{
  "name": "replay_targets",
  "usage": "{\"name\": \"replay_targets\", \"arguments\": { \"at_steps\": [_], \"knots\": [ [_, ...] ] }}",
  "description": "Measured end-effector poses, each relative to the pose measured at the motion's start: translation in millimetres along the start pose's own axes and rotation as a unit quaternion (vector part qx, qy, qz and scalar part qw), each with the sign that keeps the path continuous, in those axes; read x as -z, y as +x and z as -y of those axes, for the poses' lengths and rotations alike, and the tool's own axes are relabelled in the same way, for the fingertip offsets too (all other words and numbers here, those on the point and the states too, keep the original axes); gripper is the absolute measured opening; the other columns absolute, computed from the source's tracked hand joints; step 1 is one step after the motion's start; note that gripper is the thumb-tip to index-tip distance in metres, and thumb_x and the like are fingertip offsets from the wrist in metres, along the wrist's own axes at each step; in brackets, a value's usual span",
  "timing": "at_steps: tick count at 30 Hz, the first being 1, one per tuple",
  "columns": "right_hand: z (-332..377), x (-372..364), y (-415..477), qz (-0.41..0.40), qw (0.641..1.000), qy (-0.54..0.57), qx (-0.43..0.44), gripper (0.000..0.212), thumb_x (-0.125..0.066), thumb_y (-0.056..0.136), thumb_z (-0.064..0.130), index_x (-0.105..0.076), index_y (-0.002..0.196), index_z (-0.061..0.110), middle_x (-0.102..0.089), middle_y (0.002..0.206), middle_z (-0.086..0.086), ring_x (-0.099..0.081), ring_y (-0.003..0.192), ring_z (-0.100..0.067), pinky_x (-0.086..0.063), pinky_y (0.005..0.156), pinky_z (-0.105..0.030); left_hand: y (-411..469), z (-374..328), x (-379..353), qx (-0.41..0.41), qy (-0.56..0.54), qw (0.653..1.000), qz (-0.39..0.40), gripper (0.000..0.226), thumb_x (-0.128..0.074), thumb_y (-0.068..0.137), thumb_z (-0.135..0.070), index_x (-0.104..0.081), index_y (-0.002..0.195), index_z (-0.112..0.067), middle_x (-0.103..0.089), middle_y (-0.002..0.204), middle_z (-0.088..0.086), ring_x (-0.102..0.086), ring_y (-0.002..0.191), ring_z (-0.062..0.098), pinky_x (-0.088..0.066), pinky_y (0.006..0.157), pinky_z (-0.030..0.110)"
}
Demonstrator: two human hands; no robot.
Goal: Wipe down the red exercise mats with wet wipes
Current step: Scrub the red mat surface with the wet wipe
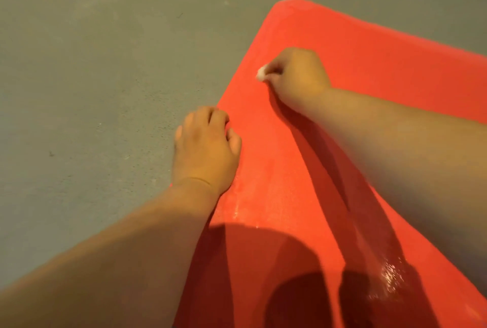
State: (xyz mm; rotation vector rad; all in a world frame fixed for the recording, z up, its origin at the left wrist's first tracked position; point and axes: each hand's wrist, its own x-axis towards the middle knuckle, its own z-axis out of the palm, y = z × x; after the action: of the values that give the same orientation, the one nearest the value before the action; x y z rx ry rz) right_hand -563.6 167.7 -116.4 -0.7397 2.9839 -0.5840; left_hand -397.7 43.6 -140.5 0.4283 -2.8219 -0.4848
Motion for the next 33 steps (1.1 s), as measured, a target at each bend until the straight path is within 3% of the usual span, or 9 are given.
{"name": "replay_targets", "arguments": {
  "at_steps": [3, 5, 11, 17, 20, 24, 26, 30, 33],
  "knots": [
    [31, -15, -26, 0.025, 0.973, 0.040, 0.226, 0.017, -0.063, 0.084, 0.012, -0.075, 0.096, 0.010, -0.072, 0.102, -0.008, -0.063, 0.100, -0.025, -0.039, 0.088, -0.029, 2, -1, -3, -0.014, -0.015, 1.000, 0.004, 0.031, -0.056, 0.084, -0.021, -0.063, 0.112, -0.011, -0.058, 0.117, 0.010, -0.050, 0.106, 0.032, -0.037, 0.090, 0.041],
    [25, -12, -20, 0.049, 0.958, 0.017, 0.281, 0.016, -0.062, 0.083, 0.010, -0.074, 0.093, 0.009, -0.071, 0.098, -0.009, -0.063, 0.096, -0.028, -0.039, 0.087, -0.030, 3, -1, -4, -0.026, -0.019, 0.999, 0.004, 0.038, -0.052, 0.084, -0.021, -0.062, 0.120, -0.010, -0.058, 0.123, 0.009, -0.051, 0.111, 0.031, -0.038, 0.094, 0.042],
    [-16, -9, 43, -0.067, 0.998, -0.021, 0.004, 0.027, -0.055, 0.087, 0.010, -0.073, 0.106, 0.014, -0.068, 0.114, -0.008, -0.058, 0.110, -0.023, -0.036, 0.089, -0.024, 9, -2, -3, -0.103, -0.015, 0.993, 0.053, 0.049, -0.042, 0.083, -0.025, -0.060, 0.127, -0.011, -0.056, 0.136, 0.003, -0.052, 0.121, 0.026, -0.037, 0.103, 0.040],
    [27, -15, -8, 0.039, 0.955, 0.042, 0.291, 0.018, -0.060, 0.080, 0.008, -0.076, 0.088, 0.011, -0.072, 0.095, -0.006, -0.064, 0.091, -0.025, -0.041, 0.082, -0.027, 12, -3, -4, -0.119, -0.010, 0.992, 0.040, 0.051, -0.034, 0.078, -0.028, -0.066, 0.113, -0.010, -0.063, 0.121, 0.005, -0.057, 0.106, 0.028, -0.044, 0.092, 0.038],
    [15, -14, 25, 0.011, 0.977, 0.005, 0.211, 0.020, -0.061, 0.082, 0.010, -0.076, 0.095, 0.013, -0.072, 0.102, -0.005, -0.064, 0.099, -0.024, -0.041, 0.086, -0.026, 14, -5, -4, -0.115, -0.011, 0.993, 0.038, 0.048, -0.034, 0.077, -0.027, -0.066, 0.108, -0.010, -0.064, 0.116, 0.004, -0.057, 0.101, 0.028, -0.044, 0.089, 0.038],
    [-12, -16, 63, -0.070, 0.995, 0.045, -0.063, 0.025, -0.058, 0.086, 0.011, -0.074, 0.105, 0.015, -0.070, 0.112, -0.006, -0.062, 0.108, -0.017, -0.042, 0.090, -0.023, 15, -5, -4, -0.115, -0.012, 0.993, 0.029, 0.046, -0.035, 0.076, -0.027, -0.065, 0.107, -0.013, -0.064, 0.111, 0.001, -0.056, 0.097, 0.026, -0.044, 0.086, 0.038],
    [6, -28, 50, -0.064, 0.997, 0.043, -0.017, 0.026, -0.058, 0.084, 0.009, -0.075, 0.101, 0.016, -0.071, 0.108, -0.008, -0.063, 0.104, -0.018, -0.042, 0.086, -0.024, 17, -5, -4, -0.115, -0.007, 0.993, 0.033, 0.047, -0.035, 0.076, -0.028, -0.065, 0.110, -0.015, -0.062, 0.110, 0.000, -0.054, 0.098, 0.024, -0.042, 0.085, 0.037],
    [21, -26, 1, -0.015, 0.972, 0.041, 0.230, 0.021, -0.059, 0.083, 0.008, -0.075, 0.094, 0.014, -0.072, 0.098, -0.006, -0.062, 0.094, -0.025, -0.037, 0.086, -0.027, 17, -8, -4, -0.130, 0.004, 0.991, 0.034, 0.050, -0.035, 0.076, -0.029, -0.066, 0.112, -0.014, -0.062, 0.117, 0.001, -0.056, 0.102, 0.026, -0.044, 0.087, 0.037],
    [-24, -8, 22, -0.045, 0.988, -0.068, 0.134, 0.028, -0.053, 0.089, 0.011, -0.072, 0.108, 0.019, -0.067, 0.110, -0.006, -0.056, 0.106, -0.029, -0.037, 0.092, -0.031, 18, -9, -5, -0.156, -0.009, 0.986, 0.056, 0.049, -0.038, 0.078, -0.025, -0.067, 0.113, -0.008, -0.058, 0.133, 0.005, -0.057, 0.117, 0.026, -0.042, 0.099, 0.037]
  ]
}}
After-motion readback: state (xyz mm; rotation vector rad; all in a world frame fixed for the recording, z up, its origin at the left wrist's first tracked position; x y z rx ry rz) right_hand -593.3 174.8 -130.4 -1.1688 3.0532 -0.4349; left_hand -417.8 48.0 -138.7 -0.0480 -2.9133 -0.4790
